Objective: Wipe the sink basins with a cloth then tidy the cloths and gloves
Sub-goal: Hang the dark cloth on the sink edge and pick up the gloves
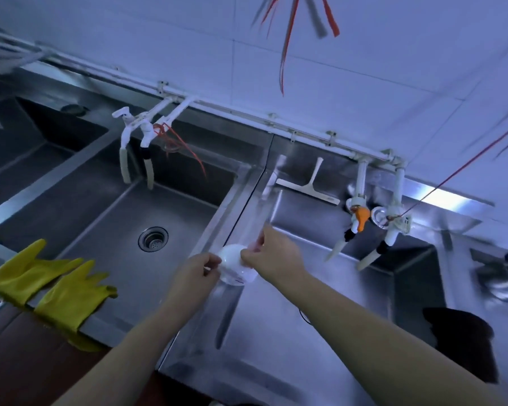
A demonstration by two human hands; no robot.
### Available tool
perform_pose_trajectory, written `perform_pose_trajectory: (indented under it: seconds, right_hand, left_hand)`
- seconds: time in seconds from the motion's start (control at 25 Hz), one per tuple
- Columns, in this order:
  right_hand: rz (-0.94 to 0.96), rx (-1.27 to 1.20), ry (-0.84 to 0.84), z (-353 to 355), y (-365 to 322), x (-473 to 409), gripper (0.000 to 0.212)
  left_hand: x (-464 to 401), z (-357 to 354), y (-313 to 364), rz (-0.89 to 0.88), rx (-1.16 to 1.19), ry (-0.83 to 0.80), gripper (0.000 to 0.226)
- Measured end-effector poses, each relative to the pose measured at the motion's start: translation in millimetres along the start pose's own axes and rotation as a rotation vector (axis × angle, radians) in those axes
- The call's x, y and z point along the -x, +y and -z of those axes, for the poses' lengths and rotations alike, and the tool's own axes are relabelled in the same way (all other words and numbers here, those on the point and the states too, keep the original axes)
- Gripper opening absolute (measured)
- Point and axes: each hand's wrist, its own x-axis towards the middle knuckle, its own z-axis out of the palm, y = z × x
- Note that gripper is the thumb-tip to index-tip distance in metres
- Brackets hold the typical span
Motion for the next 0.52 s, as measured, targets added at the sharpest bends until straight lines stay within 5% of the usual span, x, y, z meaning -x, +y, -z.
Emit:
perform_pose_trajectory:
  seconds: [0.16, 0.52]
  right_hand:
    - [-0.056, 0.114, 0.043, 32, 90, 18, 0.021]
    - [-0.226, 0.339, 0.097, 133, 289, 38, 0.022]
  left_hand:
    - [-15, -62, 40, -0.057, -0.117, -0.132, 0.014]
    - [-18, -221, 136, -0.162, -0.187, -0.367, 0.016]
